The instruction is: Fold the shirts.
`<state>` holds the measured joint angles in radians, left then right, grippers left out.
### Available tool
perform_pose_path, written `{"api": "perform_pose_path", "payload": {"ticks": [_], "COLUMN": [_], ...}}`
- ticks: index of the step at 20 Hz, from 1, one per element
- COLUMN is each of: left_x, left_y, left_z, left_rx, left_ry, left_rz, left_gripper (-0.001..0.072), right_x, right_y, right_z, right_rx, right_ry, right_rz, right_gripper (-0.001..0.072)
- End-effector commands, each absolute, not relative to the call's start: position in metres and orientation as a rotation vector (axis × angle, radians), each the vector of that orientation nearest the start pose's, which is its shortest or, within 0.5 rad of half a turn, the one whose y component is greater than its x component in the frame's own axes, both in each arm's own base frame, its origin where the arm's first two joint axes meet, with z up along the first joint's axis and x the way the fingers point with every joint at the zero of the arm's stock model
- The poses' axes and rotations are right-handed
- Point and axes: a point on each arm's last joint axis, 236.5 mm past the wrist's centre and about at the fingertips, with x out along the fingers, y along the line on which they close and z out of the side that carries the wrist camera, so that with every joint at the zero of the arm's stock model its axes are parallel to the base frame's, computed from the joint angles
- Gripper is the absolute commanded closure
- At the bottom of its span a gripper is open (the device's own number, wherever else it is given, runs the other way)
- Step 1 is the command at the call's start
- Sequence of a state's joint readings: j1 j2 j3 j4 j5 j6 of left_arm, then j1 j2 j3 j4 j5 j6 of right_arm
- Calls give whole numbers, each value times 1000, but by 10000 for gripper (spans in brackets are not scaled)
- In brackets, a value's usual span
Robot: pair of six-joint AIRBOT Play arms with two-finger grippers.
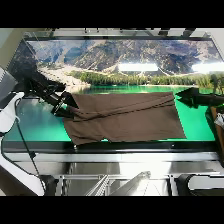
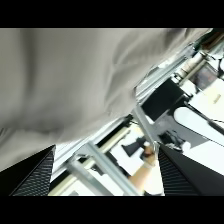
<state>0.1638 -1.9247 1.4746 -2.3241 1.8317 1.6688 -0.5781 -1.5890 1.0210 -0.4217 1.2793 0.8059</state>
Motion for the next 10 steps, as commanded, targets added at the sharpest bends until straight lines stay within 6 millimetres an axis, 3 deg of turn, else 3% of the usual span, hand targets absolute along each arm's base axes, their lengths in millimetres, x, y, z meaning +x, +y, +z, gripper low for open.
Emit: {"api": "perform_pose_path", "payload": {"ticks": [1, 4, 8, 10], "left_x": [313, 276, 225, 209], "left_y": [-76, -51, -50, -55], "left_z": [-31, -34, -59, -73], "left_rx": [-712, -693, -846, -873], "left_ry": [1972, 1887, 1840, 1838], "left_rz": [-576, -436, -300, -263], "left_gripper": [-4, -3, 15, 13], "right_x": [380, 350, 323, 316], "right_y": [-45, -52, -47, -40], "right_z": [-3, -11, -50, -57], "right_rx": [981, 1017, 1054, 1077], "right_ry": [1021, 1050, 1071, 1092], "right_rz": [465, 375, 210, 209], "right_gripper": [199, 237, 236, 236]}}
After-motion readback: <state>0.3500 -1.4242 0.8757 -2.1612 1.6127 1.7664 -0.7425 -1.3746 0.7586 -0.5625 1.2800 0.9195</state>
